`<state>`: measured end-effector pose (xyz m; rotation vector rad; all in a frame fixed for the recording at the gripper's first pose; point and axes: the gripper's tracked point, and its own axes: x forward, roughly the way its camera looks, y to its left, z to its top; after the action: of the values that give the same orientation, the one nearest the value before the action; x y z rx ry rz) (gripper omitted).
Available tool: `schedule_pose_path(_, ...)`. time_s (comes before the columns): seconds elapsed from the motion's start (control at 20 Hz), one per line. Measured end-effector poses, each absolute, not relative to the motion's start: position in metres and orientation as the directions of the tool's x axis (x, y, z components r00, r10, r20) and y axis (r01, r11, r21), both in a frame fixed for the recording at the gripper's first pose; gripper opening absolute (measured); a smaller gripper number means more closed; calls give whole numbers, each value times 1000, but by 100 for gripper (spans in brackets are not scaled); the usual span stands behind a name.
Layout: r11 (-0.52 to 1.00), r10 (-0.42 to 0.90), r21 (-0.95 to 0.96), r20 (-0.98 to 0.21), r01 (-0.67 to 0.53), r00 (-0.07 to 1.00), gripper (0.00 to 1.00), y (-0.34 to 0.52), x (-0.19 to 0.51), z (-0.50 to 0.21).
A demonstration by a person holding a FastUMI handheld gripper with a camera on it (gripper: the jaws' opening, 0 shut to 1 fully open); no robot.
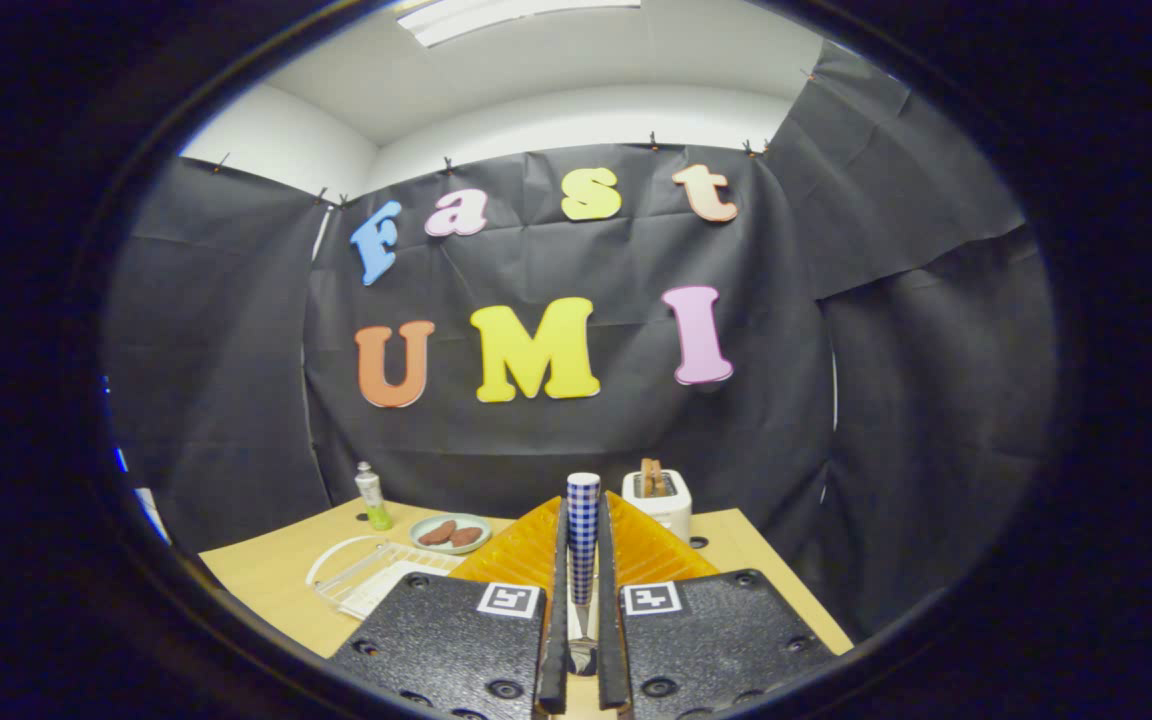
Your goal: Take the plate from the dish rack, then take the spoon from the basket and place it into the plate.
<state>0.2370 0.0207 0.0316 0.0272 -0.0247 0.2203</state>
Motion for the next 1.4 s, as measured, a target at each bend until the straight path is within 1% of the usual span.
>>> schedule_pose_path(0.2, 953, 299, 47, 24, -299, 954, 17, 76, 200, 1)
schedule_pose_path(0.35, 949, 315, 25, 16, -315, 949, 17, 109, 187, -37)
schedule_pose_path(0.55, 950, 313, -12, -14, -313, 950, 17, 143, 181, -96)
schedule_pose_path(0.65, 951, 310, -8, -10, -310, 951, 17, 155, 176, -118)
schedule_pose_path(0.85, 960, 278, -5, -31, -279, 960, 17, 160, 167, -160)
schedule_pose_path(1.05, 962, 272, 25, -28, -271, 962, 17, 159, 161, -172)
schedule_pose_path(1.25, 961, 275, 34, -53, -273, 960, 19, 159, 158, -179)
schedule_pose_path(1.4, 971, 236, 43, -25, -235, 971, 22, 147, 153, -171)
